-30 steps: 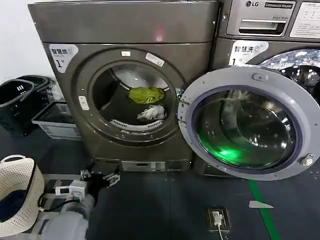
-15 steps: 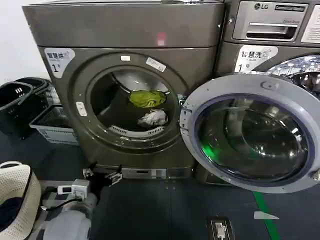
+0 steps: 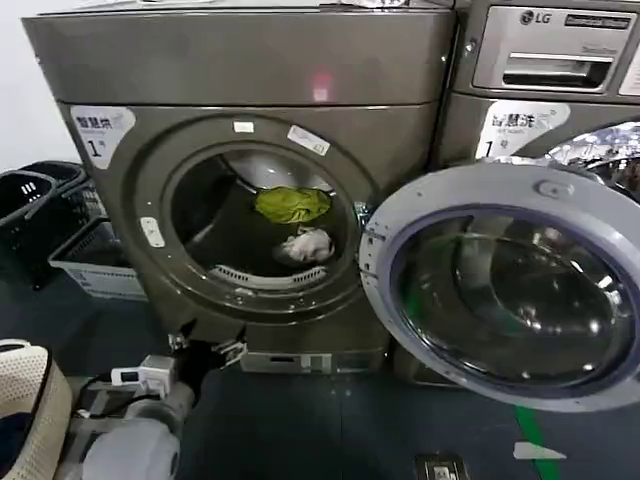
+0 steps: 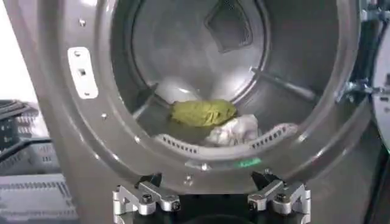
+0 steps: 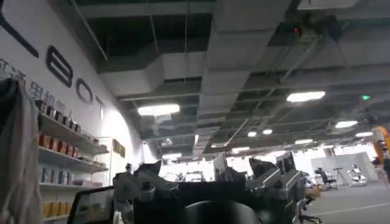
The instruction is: Grasp the clothes from the dryer.
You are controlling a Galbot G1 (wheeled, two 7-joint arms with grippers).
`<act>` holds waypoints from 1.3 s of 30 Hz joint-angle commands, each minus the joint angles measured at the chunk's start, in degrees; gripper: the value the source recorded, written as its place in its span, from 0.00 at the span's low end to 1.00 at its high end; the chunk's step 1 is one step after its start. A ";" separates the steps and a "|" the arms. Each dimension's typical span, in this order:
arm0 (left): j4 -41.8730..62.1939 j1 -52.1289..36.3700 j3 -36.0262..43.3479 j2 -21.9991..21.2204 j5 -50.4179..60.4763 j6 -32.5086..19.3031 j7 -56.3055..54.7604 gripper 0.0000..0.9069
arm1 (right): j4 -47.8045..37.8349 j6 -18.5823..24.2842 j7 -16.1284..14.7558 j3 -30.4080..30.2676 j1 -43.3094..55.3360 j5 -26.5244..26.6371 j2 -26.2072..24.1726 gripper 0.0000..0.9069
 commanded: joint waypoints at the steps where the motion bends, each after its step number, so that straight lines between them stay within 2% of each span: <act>1: 0.47 -0.07 0.02 -0.06 1.23 2.81 -0.88 1.00 | 0.14 0.01 0.00 0.28 -0.19 0.04 -0.05 1.00; 39: 2.48 -0.38 2.28 -0.61 3.72 2.81 -0.68 1.00 | -1.09 0.26 -0.17 0.88 -0.85 -0.27 0.22 1.00</act>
